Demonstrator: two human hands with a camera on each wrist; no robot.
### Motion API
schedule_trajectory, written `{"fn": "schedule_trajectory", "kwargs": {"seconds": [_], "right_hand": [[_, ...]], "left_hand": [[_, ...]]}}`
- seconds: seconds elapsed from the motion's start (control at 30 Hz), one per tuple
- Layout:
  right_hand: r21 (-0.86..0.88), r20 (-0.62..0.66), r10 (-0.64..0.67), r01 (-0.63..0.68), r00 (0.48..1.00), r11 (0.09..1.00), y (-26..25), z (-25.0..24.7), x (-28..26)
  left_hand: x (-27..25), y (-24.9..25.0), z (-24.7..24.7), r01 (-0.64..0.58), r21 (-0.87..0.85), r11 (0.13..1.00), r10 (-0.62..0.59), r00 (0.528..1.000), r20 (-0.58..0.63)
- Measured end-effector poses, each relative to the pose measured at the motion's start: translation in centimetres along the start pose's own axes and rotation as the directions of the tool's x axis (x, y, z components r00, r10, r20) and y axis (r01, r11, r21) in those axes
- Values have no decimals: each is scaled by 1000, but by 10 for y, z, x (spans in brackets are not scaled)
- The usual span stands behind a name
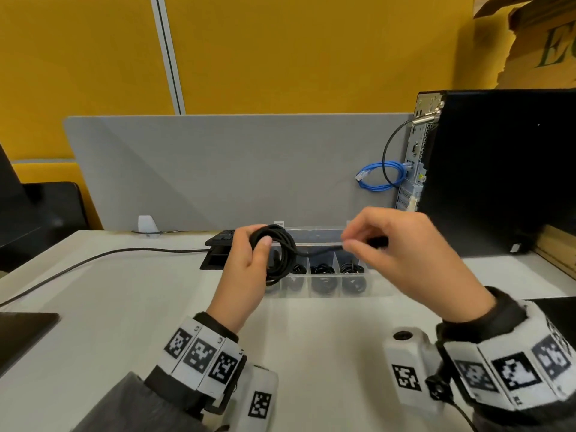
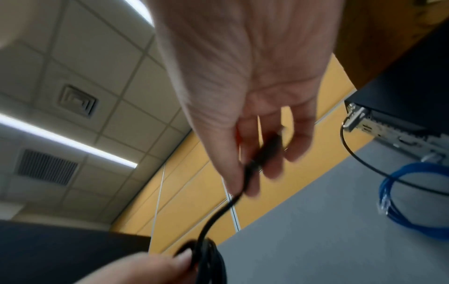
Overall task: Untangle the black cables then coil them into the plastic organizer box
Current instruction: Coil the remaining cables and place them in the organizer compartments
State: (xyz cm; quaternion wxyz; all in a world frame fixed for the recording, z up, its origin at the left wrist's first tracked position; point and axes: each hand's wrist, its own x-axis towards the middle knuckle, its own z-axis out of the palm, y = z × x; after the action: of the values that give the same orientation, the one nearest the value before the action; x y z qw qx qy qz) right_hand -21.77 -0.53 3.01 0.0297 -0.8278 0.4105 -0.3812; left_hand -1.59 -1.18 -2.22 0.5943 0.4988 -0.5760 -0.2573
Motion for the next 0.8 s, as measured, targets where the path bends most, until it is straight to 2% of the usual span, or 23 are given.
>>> {"fn": "schedule_trajectory", "kwargs": {"seconds": [0.07,0.1,0.17,0.2,0.27,0.33,0.4,0.47,0.5,0.57,0.6,0.67,0.73,0.8], "right_hand": [[-152,233,15,21,972,988,2,10,-3],[-166,318,11,44,948,985,0,16,-3],[-127,387,-21,76,922,989,-5,23,-2],[-139,353,-57,112,934,984,-6,23,-1],[-326,95,-187,208,978,922,0,20,3],[-502,-165,-245,132,955,855,9,14,3],[-496,-274,-211,50,938,867,21,19,3],[-319,-267,-124,34,956,947,29,31,4],[-157,-237,-54,17,970,987,29,37,4],[198,-135,108,-80,985,977,23,46,4],[371,-88,180,-135,980,919,18,48,4],[673,-5,297,-216,955,707,10,48,3],[822,89,366,-276,926,497,8,48,3],[885,200,389,-337,899,323,8,52,1]], "left_hand": [[-1,1,2,-32,12,999,32,999,-3],[-1,1,3,-49,17,999,49,999,-8],[0,0,1,-59,41,997,59,998,-6],[1,0,-1,-42,64,997,41,999,16],[2,-1,-5,8,129,992,-23,993,117],[0,3,-4,76,97,992,-99,960,264],[-4,10,-2,173,-57,983,-139,914,382],[-7,14,1,247,-186,951,-146,889,435],[-8,15,3,272,-231,934,-146,882,447],[-10,14,7,313,-301,901,-155,879,451],[-11,14,8,321,-329,888,-152,880,449],[-11,15,8,321,-363,875,-135,881,454],[-10,13,8,321,-376,870,-133,885,447],[-9,12,10,312,-381,870,-135,895,425]]}}
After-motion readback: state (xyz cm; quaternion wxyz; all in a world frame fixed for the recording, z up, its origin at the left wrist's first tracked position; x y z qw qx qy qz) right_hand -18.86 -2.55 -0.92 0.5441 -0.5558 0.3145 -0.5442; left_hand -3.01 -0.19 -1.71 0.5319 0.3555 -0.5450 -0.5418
